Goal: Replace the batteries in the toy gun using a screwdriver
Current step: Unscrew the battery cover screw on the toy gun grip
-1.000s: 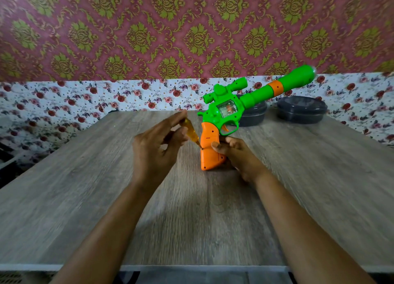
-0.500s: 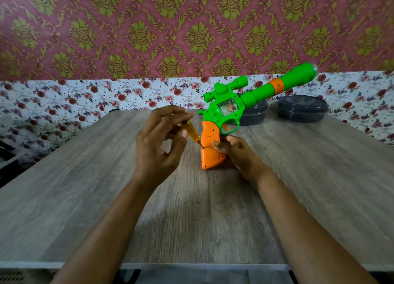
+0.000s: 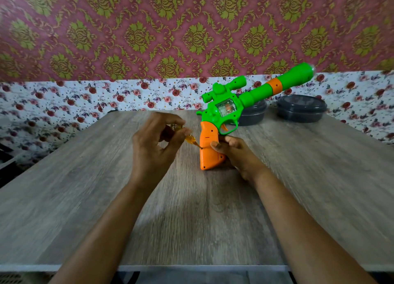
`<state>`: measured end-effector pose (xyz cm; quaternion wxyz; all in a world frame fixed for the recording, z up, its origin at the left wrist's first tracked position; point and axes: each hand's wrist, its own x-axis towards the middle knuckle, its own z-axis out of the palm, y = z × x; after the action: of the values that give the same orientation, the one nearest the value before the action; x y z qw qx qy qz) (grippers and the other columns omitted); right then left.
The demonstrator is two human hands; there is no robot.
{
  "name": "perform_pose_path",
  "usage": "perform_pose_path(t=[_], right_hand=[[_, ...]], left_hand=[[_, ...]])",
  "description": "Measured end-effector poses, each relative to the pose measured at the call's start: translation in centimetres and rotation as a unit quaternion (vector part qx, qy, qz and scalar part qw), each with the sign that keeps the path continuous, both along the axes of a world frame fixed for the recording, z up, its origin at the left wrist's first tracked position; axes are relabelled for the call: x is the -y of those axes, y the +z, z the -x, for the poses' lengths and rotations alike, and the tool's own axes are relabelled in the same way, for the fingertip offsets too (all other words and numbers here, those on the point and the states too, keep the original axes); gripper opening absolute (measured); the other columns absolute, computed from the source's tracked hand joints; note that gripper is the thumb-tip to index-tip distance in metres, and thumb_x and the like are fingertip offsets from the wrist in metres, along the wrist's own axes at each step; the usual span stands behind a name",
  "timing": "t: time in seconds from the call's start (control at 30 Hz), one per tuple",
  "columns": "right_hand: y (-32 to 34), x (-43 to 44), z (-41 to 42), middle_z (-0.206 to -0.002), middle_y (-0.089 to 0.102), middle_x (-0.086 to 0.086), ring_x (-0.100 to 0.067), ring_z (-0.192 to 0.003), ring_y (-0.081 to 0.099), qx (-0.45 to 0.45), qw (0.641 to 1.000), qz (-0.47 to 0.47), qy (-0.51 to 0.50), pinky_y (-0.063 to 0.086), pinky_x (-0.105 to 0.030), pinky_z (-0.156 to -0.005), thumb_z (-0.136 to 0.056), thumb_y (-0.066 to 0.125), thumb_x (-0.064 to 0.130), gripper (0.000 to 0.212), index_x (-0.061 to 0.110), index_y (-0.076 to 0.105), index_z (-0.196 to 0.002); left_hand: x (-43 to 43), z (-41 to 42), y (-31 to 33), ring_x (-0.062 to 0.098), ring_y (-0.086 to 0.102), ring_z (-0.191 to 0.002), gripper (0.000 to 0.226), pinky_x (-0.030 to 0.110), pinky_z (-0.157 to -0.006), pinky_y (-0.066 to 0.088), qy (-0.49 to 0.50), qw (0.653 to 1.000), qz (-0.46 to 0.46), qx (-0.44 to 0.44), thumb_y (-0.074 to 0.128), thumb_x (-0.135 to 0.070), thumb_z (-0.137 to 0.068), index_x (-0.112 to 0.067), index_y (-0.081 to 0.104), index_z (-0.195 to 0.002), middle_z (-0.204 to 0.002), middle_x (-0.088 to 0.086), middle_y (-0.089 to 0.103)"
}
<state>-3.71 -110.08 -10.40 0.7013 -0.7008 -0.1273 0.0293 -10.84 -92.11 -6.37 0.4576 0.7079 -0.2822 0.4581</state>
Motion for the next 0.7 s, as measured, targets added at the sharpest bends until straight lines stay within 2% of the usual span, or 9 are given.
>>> perform_pose_path(t=[0.13, 0.27, 0.37, 0.47, 0.53, 0.6, 0.7], right_hand=[[0.00, 0.04, -0.16, -0.112, 0.065, -0.011, -0.025, -0.105, 0.061, -0.007, 1.000, 0.010, 0.002, 0.045, -0.052, -0.098, -0.089, 0.057, 0.015, 0.027, 0.014, 0.060, -0.115], [0.03, 0.07, -0.19, -0.111, 0.065, -0.008, -0.023, -0.106, 0.061, -0.007, 1.000, 0.010, 0.004, 0.046, -0.049, -0.098, -0.089, 0.057, 0.016, 0.023, 0.018, 0.060, -0.112], [0.02, -0.01, -0.14, -0.109, 0.065, -0.010, -0.022, -0.101, 0.061, -0.003, 1.000, 0.003, 0.008, 0.046, -0.049, -0.098, -0.088, 0.058, 0.014, 0.020, 0.018, 0.061, -0.107], [-0.06, -0.06, -0.11, -0.108, 0.065, -0.011, -0.022, -0.099, 0.061, 0.004, 1.000, 0.004, 0.013, 0.049, -0.048, -0.094, -0.080, 0.065, 0.021, 0.024, 0.018, 0.063, -0.103], [-0.15, -0.03, -0.17, -0.112, 0.065, -0.014, -0.024, -0.102, 0.061, 0.001, 1.000, 0.004, 0.014, 0.048, -0.050, -0.095, -0.083, 0.064, 0.019, 0.029, 0.015, 0.061, -0.111], [-0.22, -0.01, -0.25, -0.116, 0.064, -0.016, -0.026, -0.105, 0.060, -0.002, 1.000, 0.002, 0.013, 0.046, -0.052, -0.096, -0.087, 0.060, 0.017, 0.033, 0.010, 0.059, -0.119], [-0.18, -0.01, -0.21, -0.118, 0.063, -0.016, -0.026, -0.107, 0.060, -0.003, 1.000, 0.003, 0.012, 0.046, -0.049, -0.097, -0.086, 0.061, 0.018, 0.038, 0.008, 0.057, -0.122]], left_hand=[[-0.08, 0.20, 0.17, 0.006, 0.066, -0.073, 0.018, 0.026, -0.063, 0.057, -0.017, 0.999, -0.029, 0.011, 0.057, -0.015, -0.089, -0.020, 0.061, -0.106, -0.098, -0.004, 0.061], [-0.17, 0.16, 0.02, 0.005, 0.068, -0.074, 0.024, 0.026, -0.064, 0.058, 0.000, 0.999, -0.040, 0.018, 0.056, -0.012, -0.089, -0.013, 0.059, -0.113, -0.103, -0.009, 0.062], [-0.23, 0.03, 0.01, 0.007, 0.064, -0.064, 0.018, 0.023, -0.057, 0.053, 0.000, 1.000, -0.020, 0.013, 0.066, -0.016, -0.083, -0.011, 0.060, -0.099, -0.094, -0.008, 0.062], [-0.05, 0.07, -0.04, 0.009, 0.055, -0.060, 0.026, 0.019, -0.052, 0.046, -0.007, 1.000, -0.007, 0.010, 0.073, -0.020, -0.075, -0.008, 0.052, -0.083, -0.085, -0.003, 0.059], [0.22, 0.10, -0.23, 0.009, 0.055, -0.059, 0.028, 0.018, -0.053, 0.046, -0.014, 1.000, 0.011, 0.000, 0.073, -0.020, -0.075, -0.011, 0.047, -0.080, -0.082, -0.006, 0.060], [0.43, 0.10, -0.32, 0.008, 0.058, -0.059, 0.028, 0.020, -0.054, 0.047, -0.021, 0.999, 0.038, -0.015, 0.072, -0.021, -0.076, -0.023, 0.044, -0.082, -0.079, -0.012, 0.061], [0.40, 0.03, -0.24, 0.003, 0.059, -0.063, 0.019, 0.022, -0.059, 0.050, -0.002, 0.999, 0.032, -0.012, 0.069, -0.024, -0.080, -0.026, 0.052, -0.088, -0.082, -0.017, 0.058]])
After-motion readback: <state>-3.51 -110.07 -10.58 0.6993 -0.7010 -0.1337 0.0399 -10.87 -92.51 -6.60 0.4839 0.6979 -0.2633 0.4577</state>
